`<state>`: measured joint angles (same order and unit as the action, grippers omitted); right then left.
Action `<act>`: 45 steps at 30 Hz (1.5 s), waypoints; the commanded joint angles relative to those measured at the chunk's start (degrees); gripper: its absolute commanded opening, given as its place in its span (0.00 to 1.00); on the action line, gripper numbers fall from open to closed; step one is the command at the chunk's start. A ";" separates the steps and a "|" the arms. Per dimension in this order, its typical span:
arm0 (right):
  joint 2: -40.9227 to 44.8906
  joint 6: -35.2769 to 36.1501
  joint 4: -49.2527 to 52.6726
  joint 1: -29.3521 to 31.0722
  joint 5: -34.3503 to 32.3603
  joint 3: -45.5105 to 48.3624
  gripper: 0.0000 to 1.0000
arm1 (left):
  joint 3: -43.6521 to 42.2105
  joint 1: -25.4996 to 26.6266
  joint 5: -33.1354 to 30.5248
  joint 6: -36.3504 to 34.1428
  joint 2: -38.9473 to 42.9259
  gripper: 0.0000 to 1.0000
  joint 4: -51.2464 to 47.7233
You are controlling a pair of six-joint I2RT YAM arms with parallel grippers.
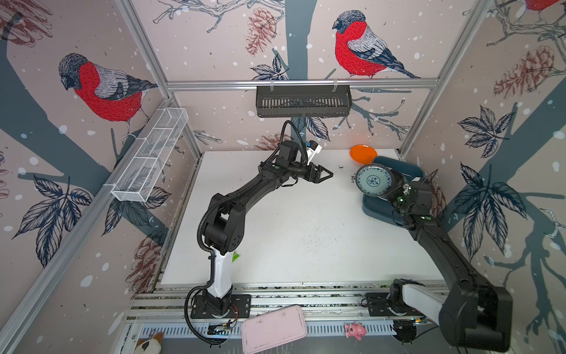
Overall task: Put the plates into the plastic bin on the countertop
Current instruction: 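Carry the blue-patterned plate to the bin with the right gripper while the left draws back, then lower the blue-patterned plate onto the stack and open the right gripper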
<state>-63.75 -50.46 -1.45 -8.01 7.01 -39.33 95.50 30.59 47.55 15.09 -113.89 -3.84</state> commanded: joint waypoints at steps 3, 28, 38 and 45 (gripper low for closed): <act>-1.65 2.00 -1.14 -7.27 4.37 -1.72 0.02 | -0.94 -0.27 8.86 2.26 1.55 0.86 7.58; -29.00 4.13 -2.15 -11.72 4.47 -17.36 0.01 | -3.15 -1.15 8.32 0.77 3.25 0.88 8.54; -33.96 4.38 -1.63 -11.01 3.85 -20.84 0.01 | -3.39 -1.98 8.80 1.86 2.28 0.88 9.54; -35.63 4.20 -1.24 -10.96 3.39 -22.21 0.02 | -3.44 -2.08 8.94 2.03 2.33 0.88 9.78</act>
<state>-98.94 -46.54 -1.98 -19.14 10.92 -60.62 92.05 28.53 55.35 17.34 -111.57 3.64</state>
